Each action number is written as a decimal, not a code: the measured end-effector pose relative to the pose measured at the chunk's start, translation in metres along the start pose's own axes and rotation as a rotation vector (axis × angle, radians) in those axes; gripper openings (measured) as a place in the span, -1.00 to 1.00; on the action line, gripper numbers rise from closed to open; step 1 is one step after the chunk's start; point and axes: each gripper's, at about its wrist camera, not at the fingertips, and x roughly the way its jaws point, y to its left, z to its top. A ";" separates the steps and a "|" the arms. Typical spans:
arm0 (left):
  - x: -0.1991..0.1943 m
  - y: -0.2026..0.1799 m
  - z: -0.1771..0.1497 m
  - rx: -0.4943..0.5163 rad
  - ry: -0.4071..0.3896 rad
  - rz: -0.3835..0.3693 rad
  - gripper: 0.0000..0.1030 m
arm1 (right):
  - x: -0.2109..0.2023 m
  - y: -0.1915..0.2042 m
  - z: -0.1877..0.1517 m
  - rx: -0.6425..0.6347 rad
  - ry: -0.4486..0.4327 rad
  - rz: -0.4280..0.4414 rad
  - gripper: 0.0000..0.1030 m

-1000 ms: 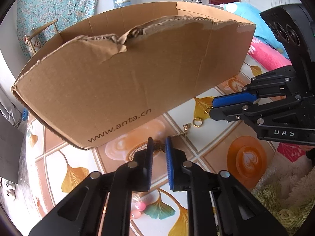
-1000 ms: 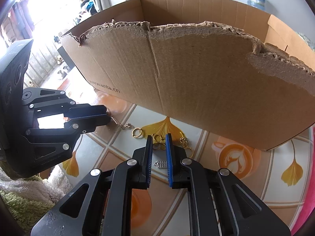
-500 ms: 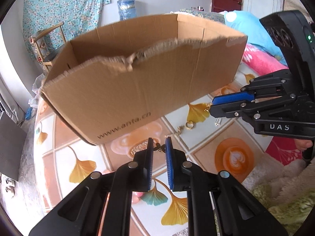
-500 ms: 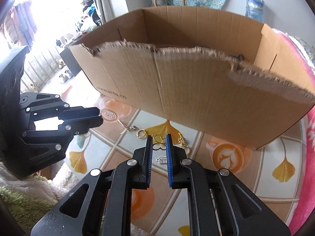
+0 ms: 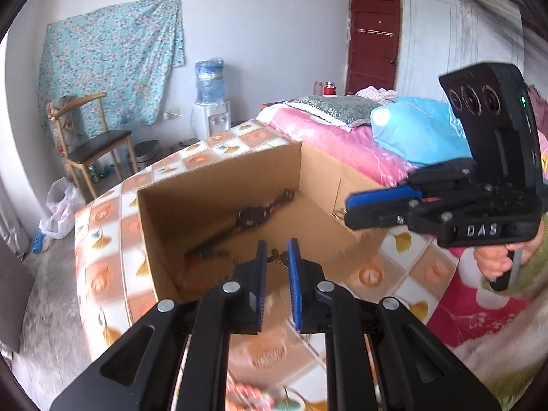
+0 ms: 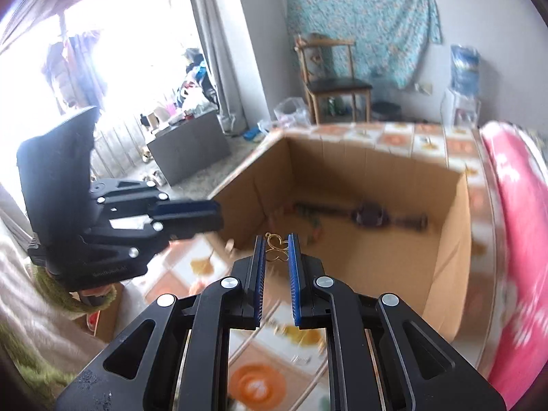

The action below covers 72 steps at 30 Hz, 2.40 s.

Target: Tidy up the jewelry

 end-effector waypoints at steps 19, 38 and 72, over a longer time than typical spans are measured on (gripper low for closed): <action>0.213 0.075 0.050 -0.227 0.633 -0.161 -0.77 | 0.175 -0.109 0.051 0.117 0.575 -0.022 -0.75; 0.075 0.070 0.068 -0.164 0.261 -0.057 -0.52 | 0.040 -0.087 0.046 0.145 0.202 0.026 -0.42; 0.080 -0.031 -0.101 0.008 0.270 0.053 -0.42 | 0.067 -0.019 -0.134 0.314 0.281 -0.088 -0.30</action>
